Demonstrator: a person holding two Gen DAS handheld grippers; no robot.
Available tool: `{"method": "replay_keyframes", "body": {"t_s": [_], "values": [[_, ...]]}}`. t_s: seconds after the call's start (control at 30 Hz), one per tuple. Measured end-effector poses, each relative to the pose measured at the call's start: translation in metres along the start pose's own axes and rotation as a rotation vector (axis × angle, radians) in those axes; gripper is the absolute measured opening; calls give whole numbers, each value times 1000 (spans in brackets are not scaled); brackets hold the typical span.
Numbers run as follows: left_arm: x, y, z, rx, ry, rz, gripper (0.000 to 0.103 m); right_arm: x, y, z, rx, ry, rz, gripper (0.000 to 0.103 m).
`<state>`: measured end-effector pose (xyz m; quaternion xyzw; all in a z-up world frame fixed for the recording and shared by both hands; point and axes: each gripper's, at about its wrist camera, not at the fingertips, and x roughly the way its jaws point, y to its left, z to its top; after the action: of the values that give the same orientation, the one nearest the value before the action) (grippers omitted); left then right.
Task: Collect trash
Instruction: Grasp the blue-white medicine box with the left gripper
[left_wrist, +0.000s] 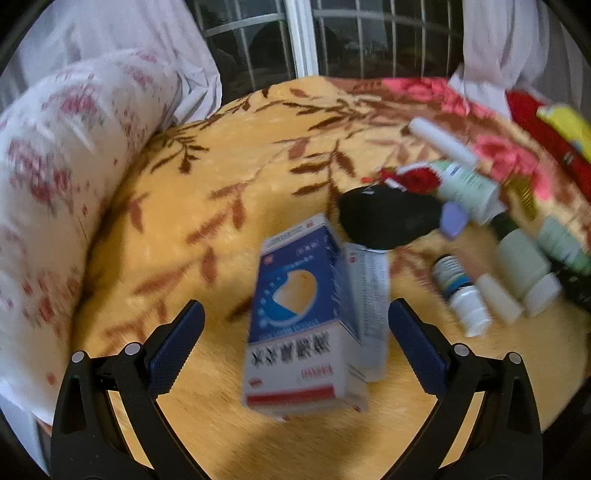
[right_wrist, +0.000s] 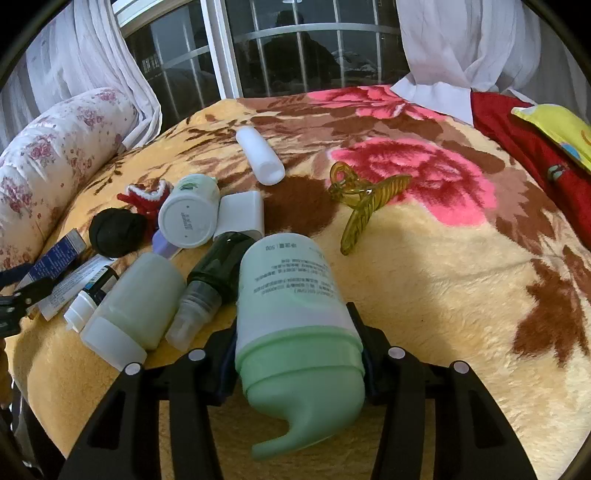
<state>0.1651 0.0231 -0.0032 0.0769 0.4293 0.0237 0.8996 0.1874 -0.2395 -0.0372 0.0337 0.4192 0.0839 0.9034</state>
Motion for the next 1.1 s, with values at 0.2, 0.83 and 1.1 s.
{"method": "replay_keyframes", "body": {"t_s": [0.2,0.83,1.1], "values": [[12,10,10,38,55,101,98,1,-2,-1,9,-12,16,50],[59,53,9,1,147,-86,98,1,-4,-1,15,-13,23,50],[60,50,8,-48,131,-176,57,1,-3,0,5,-14,6,50]]}}
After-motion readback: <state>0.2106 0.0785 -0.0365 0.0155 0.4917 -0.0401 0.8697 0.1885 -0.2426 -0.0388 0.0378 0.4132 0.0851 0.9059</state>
